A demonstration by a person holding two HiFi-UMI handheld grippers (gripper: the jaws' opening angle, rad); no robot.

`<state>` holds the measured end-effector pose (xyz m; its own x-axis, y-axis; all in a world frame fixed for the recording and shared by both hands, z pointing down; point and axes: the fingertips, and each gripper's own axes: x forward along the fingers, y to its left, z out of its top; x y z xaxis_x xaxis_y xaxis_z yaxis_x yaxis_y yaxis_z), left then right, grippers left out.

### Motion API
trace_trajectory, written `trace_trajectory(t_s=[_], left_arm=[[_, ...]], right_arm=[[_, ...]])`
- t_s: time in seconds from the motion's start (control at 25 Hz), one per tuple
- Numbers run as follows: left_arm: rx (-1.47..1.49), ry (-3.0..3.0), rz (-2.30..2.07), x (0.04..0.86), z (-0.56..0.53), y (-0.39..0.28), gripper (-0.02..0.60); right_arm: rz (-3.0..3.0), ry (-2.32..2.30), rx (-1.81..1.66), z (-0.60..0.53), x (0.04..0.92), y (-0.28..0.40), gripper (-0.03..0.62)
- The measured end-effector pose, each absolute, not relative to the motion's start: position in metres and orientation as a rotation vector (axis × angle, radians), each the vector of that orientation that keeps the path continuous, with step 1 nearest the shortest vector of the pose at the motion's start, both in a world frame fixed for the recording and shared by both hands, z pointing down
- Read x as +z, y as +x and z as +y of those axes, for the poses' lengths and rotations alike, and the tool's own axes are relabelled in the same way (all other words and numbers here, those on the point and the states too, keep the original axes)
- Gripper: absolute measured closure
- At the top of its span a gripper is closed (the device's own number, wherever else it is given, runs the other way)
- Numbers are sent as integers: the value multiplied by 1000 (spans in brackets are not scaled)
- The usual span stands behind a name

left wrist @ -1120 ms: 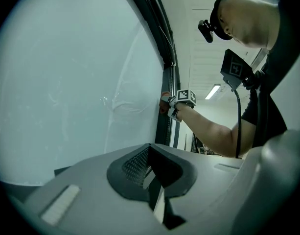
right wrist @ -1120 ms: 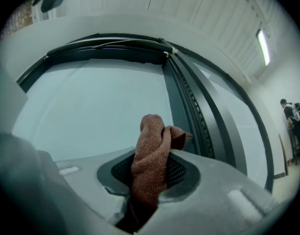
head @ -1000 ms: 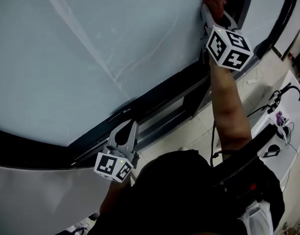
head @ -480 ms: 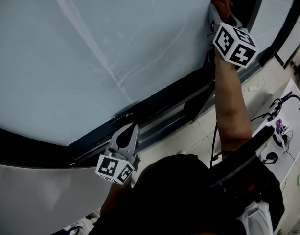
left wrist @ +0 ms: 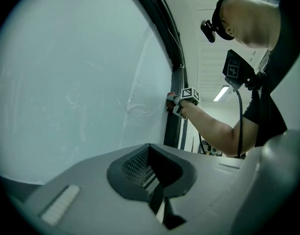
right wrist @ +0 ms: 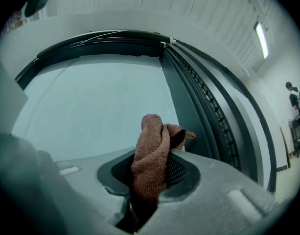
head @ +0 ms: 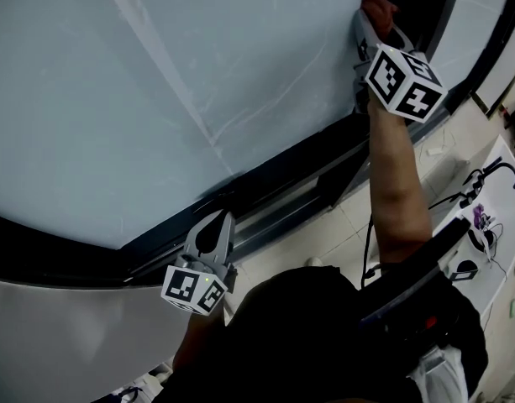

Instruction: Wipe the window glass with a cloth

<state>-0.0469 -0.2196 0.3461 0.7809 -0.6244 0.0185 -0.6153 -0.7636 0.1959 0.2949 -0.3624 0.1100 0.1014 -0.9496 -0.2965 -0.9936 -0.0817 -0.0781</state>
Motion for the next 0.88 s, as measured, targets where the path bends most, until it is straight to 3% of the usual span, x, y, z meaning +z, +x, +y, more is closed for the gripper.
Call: trace_trajectory(t_s=[0.88], left_arm=[[-106, 2772, -978, 351, -205, -103, 565]], right_arm=[[2074, -1963, 273, -343, 108, 168, 513]])
